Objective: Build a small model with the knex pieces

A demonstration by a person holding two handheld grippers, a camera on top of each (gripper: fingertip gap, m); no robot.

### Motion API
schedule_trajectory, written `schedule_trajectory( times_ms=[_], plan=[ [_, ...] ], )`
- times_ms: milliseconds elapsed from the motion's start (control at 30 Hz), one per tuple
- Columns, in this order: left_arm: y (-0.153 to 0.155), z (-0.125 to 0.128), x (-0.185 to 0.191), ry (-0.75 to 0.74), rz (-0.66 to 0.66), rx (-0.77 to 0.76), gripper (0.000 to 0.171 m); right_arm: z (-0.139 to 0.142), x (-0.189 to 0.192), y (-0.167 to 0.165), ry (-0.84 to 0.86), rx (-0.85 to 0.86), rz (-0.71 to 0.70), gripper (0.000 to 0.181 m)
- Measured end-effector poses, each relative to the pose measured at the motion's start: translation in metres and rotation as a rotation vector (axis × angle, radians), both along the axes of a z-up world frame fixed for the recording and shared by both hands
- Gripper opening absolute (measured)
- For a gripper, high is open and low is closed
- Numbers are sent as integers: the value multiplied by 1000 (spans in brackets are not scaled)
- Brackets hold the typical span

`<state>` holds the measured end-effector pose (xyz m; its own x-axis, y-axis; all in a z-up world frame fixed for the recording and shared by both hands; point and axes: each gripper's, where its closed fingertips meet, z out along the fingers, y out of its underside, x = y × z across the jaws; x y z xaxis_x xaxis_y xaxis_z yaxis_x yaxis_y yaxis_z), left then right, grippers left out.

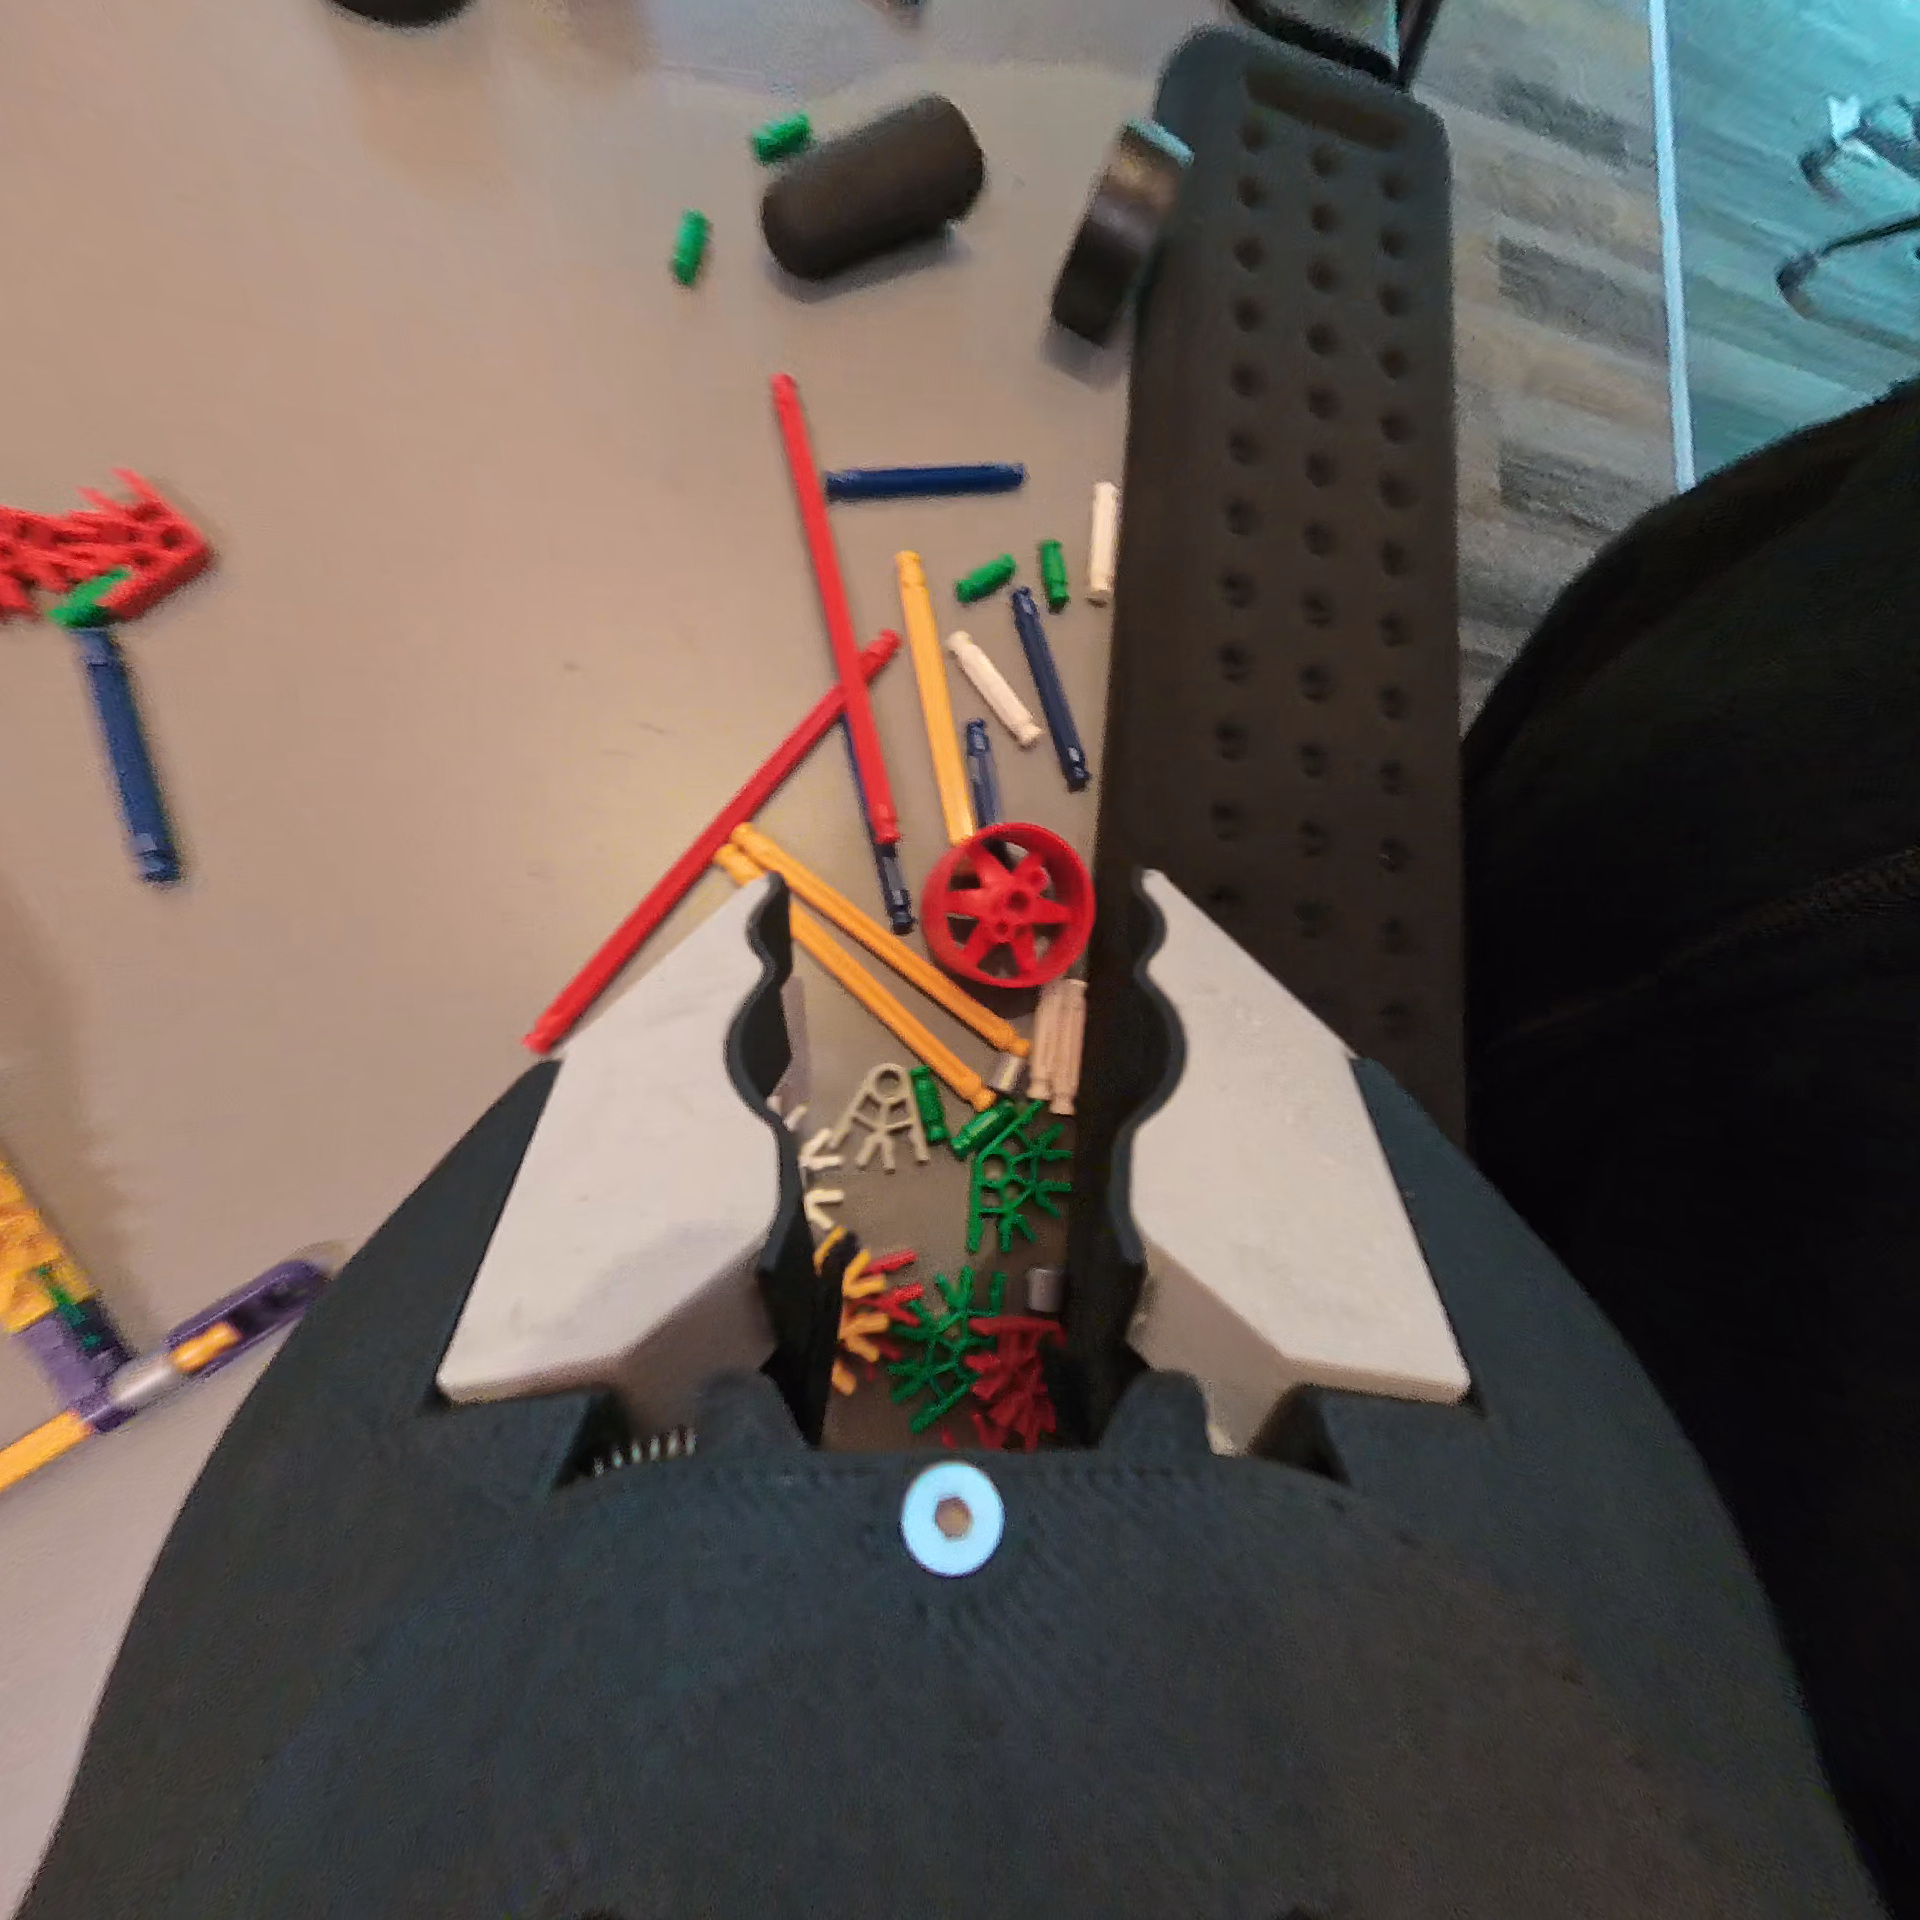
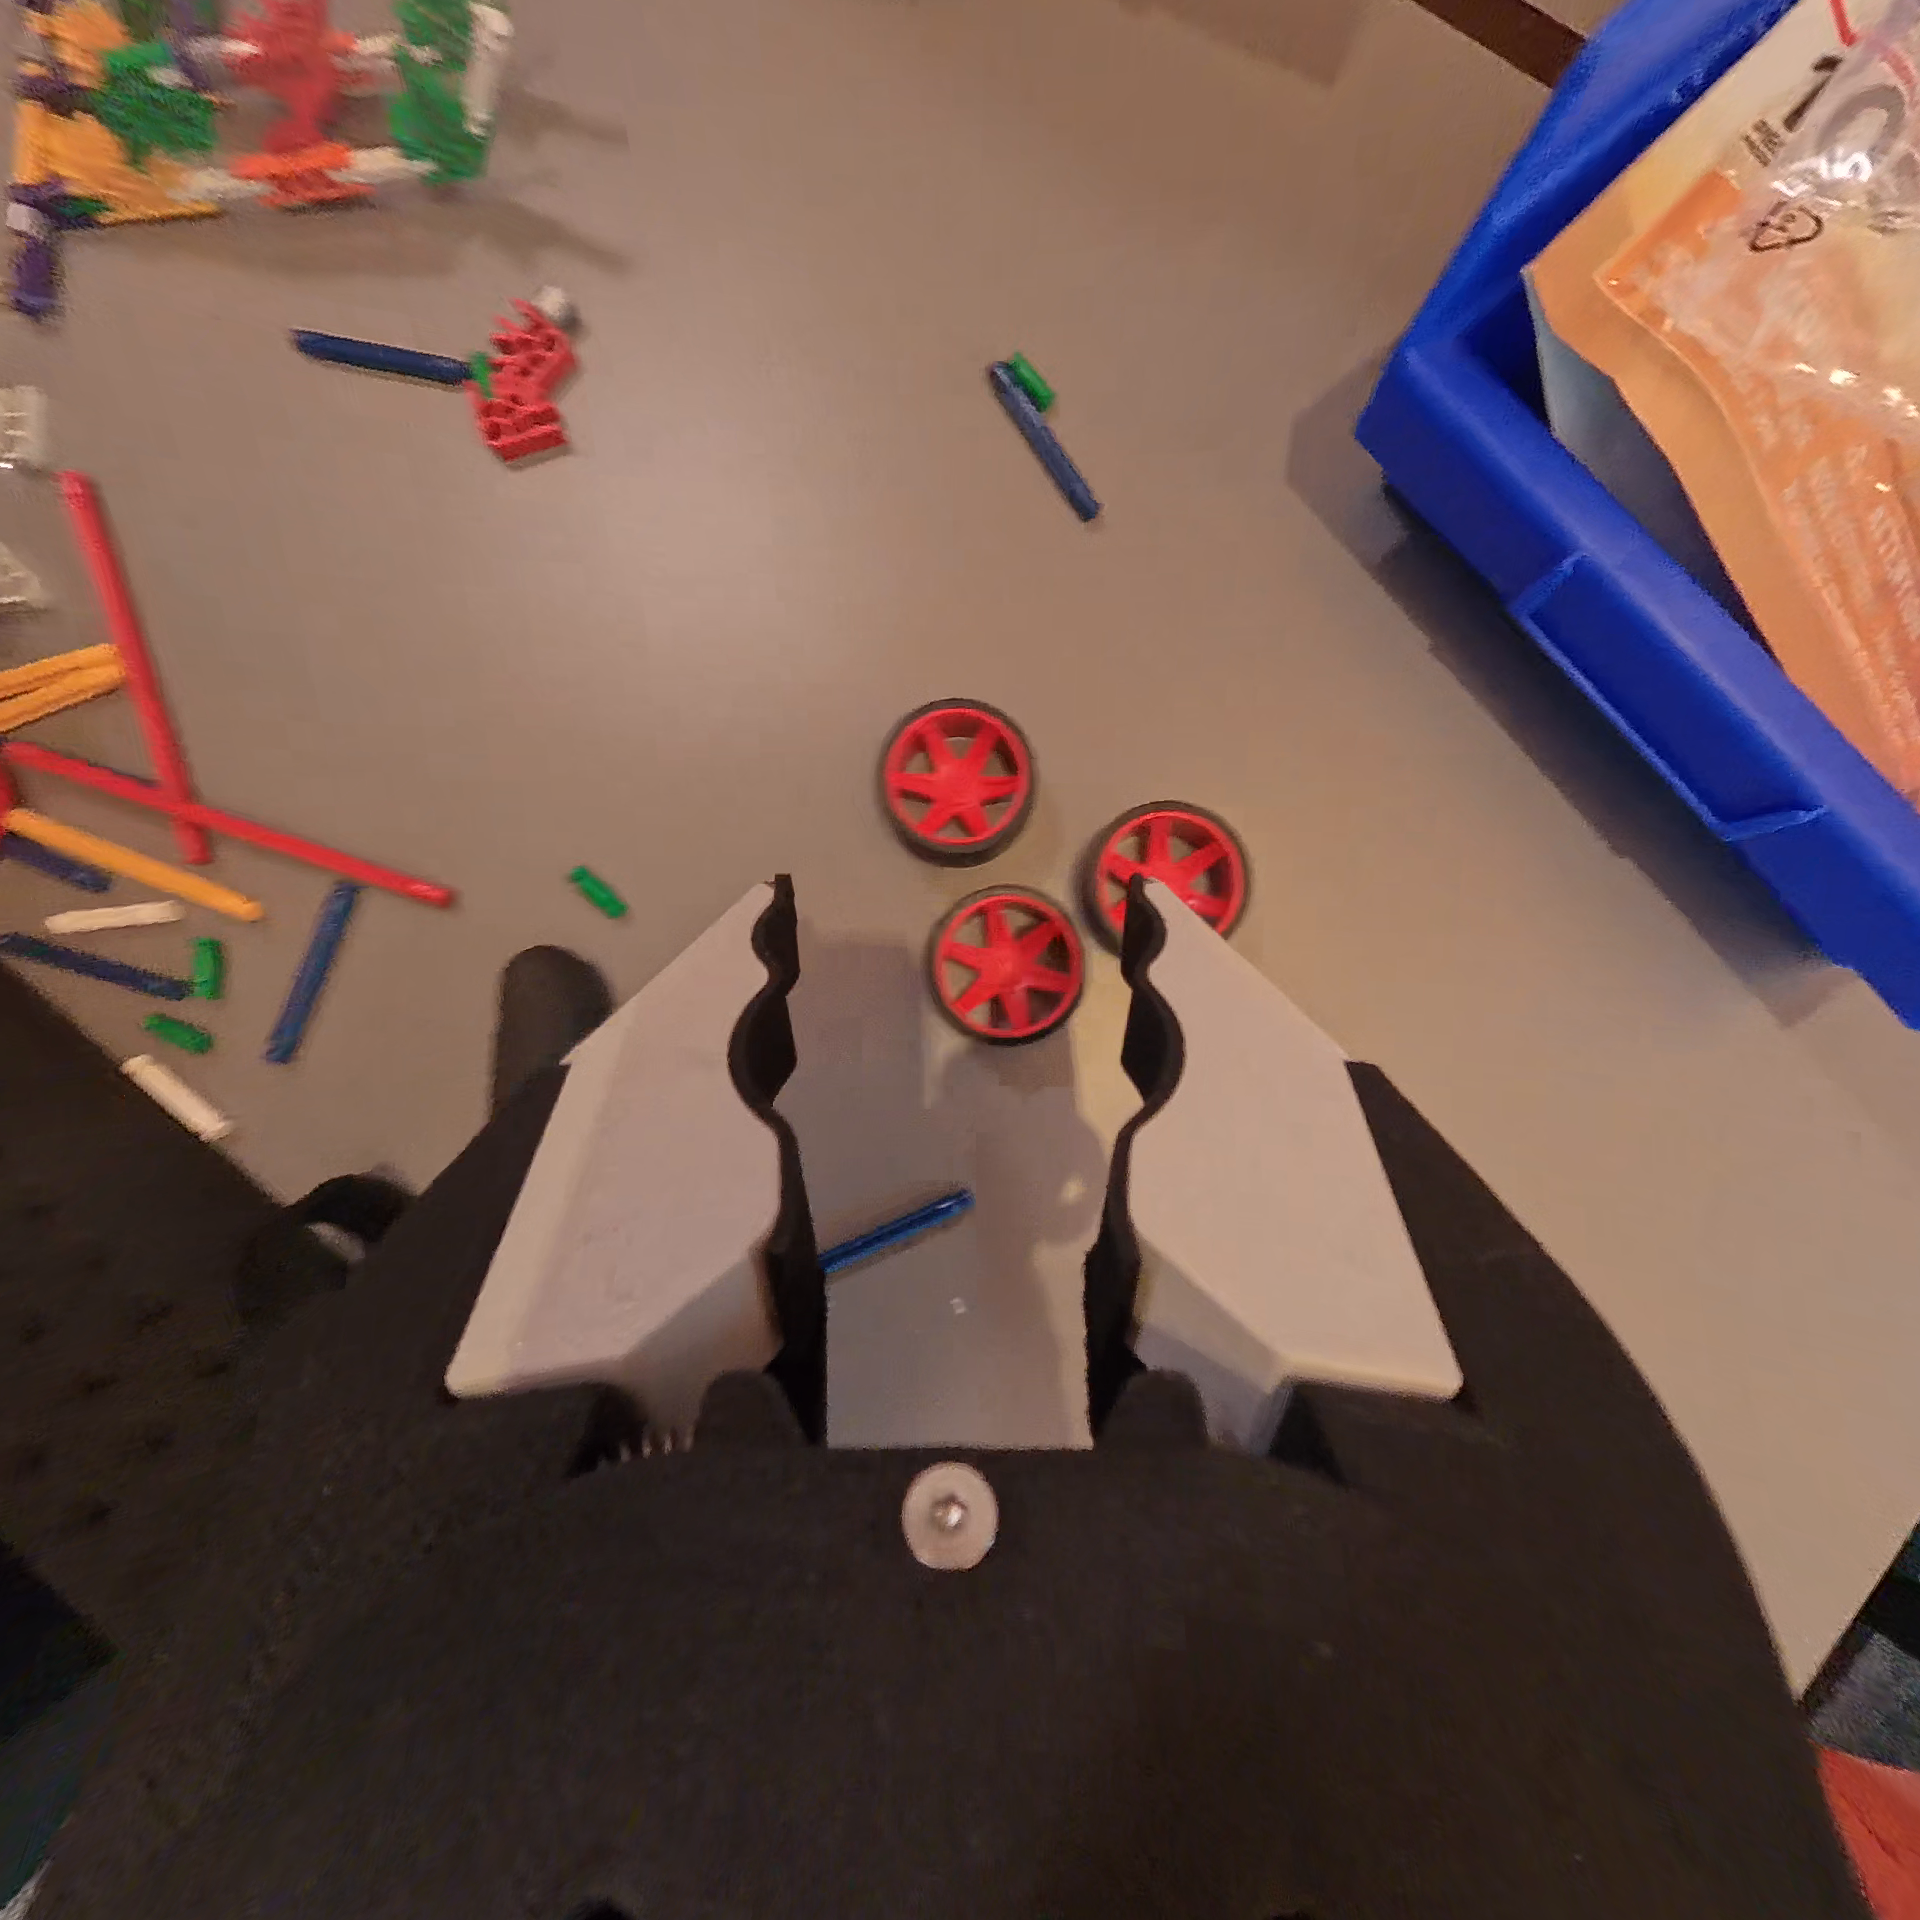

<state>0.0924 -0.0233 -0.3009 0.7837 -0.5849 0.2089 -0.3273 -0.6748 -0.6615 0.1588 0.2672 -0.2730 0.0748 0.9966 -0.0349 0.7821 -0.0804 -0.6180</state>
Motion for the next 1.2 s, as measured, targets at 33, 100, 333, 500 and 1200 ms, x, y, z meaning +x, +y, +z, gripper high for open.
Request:
schedule_trajectory(
  times_ms=[33,100,333,500,1200],
  plan=[
    [-3,-5,6,7,-23,-9,65,5,3,-11,19,-10,4,60],
    [-9,-19,12,75,-63,-29,61,9,11,-30,44,-37,-3,58],
    [-11,-36,20,81,-21,-26,36,-14,55,-119,-26,-193,99,54],
    [-3,-21,14,46,18,26,35,-33,76,-167,-70,-247,196,38],
    [155,-8,46,224,-138,196,49,-34,84,-174,2,-231,213,0]
  ],
)
